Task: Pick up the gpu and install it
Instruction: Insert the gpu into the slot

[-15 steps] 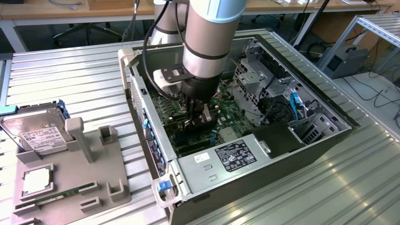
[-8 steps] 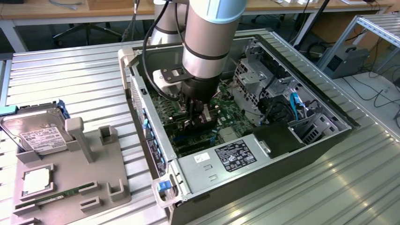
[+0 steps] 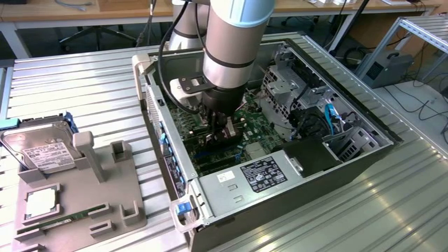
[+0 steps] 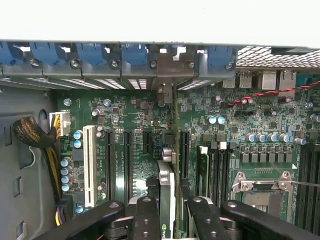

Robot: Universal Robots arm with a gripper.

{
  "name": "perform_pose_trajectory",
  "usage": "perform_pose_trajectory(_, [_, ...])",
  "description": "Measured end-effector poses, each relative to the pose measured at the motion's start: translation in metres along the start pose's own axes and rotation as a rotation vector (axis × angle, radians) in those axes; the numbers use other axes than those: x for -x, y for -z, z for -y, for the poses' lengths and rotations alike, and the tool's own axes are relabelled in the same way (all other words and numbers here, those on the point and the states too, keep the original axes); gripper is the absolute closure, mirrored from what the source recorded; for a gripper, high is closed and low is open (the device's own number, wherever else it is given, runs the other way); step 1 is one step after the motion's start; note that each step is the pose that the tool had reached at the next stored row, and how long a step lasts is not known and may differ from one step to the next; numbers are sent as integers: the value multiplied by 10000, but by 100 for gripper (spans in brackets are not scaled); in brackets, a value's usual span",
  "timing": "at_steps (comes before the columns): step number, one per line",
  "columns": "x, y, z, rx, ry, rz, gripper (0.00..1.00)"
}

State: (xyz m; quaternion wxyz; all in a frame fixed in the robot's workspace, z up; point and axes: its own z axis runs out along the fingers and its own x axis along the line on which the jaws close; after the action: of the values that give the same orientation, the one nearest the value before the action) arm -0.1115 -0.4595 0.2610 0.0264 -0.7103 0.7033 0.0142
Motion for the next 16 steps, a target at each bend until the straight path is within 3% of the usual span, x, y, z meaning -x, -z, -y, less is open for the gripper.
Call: perform_pose_trajectory(16, [-3, -14, -14, -3, 0, 1, 73])
